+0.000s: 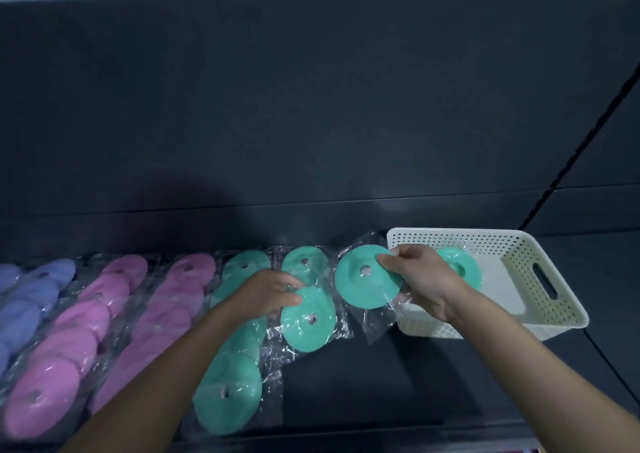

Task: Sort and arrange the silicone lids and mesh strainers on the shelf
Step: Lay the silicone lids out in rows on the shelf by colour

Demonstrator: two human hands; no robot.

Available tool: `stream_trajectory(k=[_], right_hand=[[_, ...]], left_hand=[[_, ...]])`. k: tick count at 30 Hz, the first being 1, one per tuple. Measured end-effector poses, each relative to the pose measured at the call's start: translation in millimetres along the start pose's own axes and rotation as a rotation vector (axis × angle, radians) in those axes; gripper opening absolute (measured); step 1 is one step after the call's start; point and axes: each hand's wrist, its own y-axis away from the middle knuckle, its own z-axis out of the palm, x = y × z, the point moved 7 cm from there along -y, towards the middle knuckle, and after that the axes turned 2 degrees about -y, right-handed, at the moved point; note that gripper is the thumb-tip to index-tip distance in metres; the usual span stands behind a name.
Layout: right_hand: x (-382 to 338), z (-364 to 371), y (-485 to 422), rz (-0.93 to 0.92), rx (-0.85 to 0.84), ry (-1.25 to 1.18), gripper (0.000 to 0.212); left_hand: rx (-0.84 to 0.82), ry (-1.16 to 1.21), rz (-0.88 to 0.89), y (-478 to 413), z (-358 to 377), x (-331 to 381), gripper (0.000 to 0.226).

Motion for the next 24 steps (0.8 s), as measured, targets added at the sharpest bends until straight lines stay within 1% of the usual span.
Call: stream_trajectory(k=[2, 5, 7, 8, 10, 12, 15, 17, 19, 21, 24], right_hand=[[6.0, 5.1, 0.3, 0.047, -0.041, -0.022, 0.006], [15.8, 10.0, 1.9, 0.080, -0.087, 0.008, 0.026], [21.3, 12.7, 3.3, 0.067, -0.105, 0.043, 0.030], [22.9, 13.6, 4.4, 0.053, -0.106, 0.059, 0.029], [26.0, 15.8, 6.3, 0.032, -0.115, 0.089, 0.021], [31.4, 21.6, 6.2, 0.026, -0.160, 0.148, 0.016], [41.1, 35.1, 4.7, 0.009, -0.230, 0.299, 0.015], [45.3, 45.2, 3.9, 0.000, -0.245, 0.300, 0.016], [48.6, 57.6, 3.2, -0.019, -0.257, 0.271, 0.017], [53.9, 70.2, 2.5, -0.035, -0.272, 0.286, 0.018], [65.5, 80.4, -4.7, -0.103, -0.251, 0.444, 0.018]], left_hand=[[-0.029, -0.112, 0.026, -4.0, 5.1, -5.2, 0.031], [-0.041, -0.101, 0.046, -6.7, 9.6, -10.3, 0.034], [-0.052, -0.156, 0.089, -8.3, 14.3, -9.6, 0.033], [-0.045, -0.204, 0.113, -9.2, 15.8, -8.4, 0.033], [0.007, -0.300, 0.144, -11.1, 15.5, -5.9, 0.032], [0.060, -0.339, 0.161, -12.7, 14.7, -5.3, 0.029], [0.143, -0.292, 0.178, -12.6, 13.5, -5.1, 0.025], [0.207, -0.219, 0.161, -10.8, 10.0, -7.0, 0.028], [0.283, -0.233, 0.169, -7.4, 4.9, -6.8, 0.031], [0.361, -0.265, 0.188, -3.0, -1.2, -6.7, 0.027], [0.442, -0.280, 0.210, 7.4, -8.2, -5.9, 0.020]])
